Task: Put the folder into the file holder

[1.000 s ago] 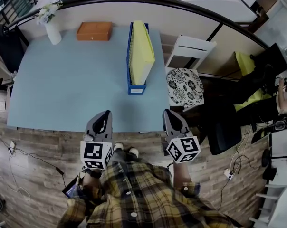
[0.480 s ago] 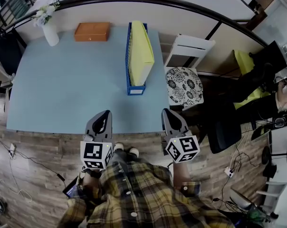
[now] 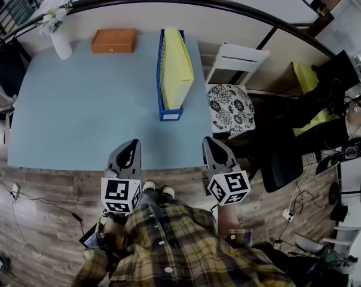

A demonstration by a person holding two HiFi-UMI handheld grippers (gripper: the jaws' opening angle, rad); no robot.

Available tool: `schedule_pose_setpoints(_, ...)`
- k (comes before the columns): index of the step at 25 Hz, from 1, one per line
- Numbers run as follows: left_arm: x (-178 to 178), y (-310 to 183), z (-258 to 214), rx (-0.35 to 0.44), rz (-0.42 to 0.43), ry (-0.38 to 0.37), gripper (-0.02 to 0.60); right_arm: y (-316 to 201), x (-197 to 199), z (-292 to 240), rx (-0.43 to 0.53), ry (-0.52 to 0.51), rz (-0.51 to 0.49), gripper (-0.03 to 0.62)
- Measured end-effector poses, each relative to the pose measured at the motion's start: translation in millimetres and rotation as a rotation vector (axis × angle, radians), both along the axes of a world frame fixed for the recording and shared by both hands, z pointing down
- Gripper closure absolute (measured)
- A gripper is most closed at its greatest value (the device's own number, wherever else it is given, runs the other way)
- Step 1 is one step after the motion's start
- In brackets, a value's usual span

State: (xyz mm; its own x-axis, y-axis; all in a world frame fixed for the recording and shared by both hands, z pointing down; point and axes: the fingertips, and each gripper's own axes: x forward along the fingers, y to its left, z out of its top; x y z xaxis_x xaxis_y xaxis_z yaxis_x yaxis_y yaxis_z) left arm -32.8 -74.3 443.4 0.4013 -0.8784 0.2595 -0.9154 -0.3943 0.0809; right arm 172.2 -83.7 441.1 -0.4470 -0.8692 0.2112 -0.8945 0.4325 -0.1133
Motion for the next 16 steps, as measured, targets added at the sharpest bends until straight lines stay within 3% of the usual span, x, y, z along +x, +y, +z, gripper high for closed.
schedule_pose_setpoints(16, 0.0, -9.3, 0.2, -0.002, 0.019, -0.006, 0.591, -6.5, -3.1, 0.8, -0.002, 0.014, 0.006, 0.592)
